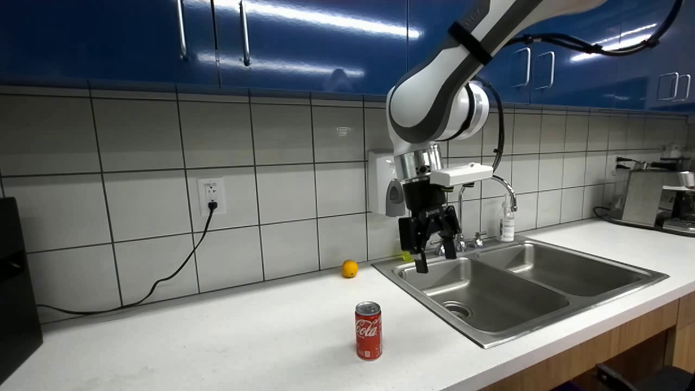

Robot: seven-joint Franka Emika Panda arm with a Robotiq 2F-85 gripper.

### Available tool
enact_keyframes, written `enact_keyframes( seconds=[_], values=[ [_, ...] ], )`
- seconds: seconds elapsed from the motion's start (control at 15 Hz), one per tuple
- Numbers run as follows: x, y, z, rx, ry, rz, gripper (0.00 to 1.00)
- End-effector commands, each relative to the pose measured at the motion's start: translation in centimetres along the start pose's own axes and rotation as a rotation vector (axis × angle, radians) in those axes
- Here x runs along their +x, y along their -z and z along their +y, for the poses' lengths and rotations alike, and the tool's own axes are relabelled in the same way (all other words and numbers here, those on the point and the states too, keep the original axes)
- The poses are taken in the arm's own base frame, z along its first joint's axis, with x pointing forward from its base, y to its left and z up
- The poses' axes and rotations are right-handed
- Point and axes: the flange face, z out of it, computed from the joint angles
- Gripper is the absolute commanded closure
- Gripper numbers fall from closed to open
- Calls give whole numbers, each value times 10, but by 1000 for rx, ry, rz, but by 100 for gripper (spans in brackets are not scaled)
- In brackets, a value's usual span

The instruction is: Put the can in the left sink

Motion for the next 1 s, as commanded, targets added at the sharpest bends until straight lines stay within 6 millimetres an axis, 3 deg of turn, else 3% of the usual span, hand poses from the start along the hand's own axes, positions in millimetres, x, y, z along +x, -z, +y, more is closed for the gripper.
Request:
enact_keyframes(
  seconds=[0.0, 0.47, 0.93],
  values=[
    [9, 1, -28, 5, 23, 3, 0],
    [41, -19, -64, 32, 100, 9, 0],
    [72, -56, -58, 61, 108, 21, 0]
  ],
)
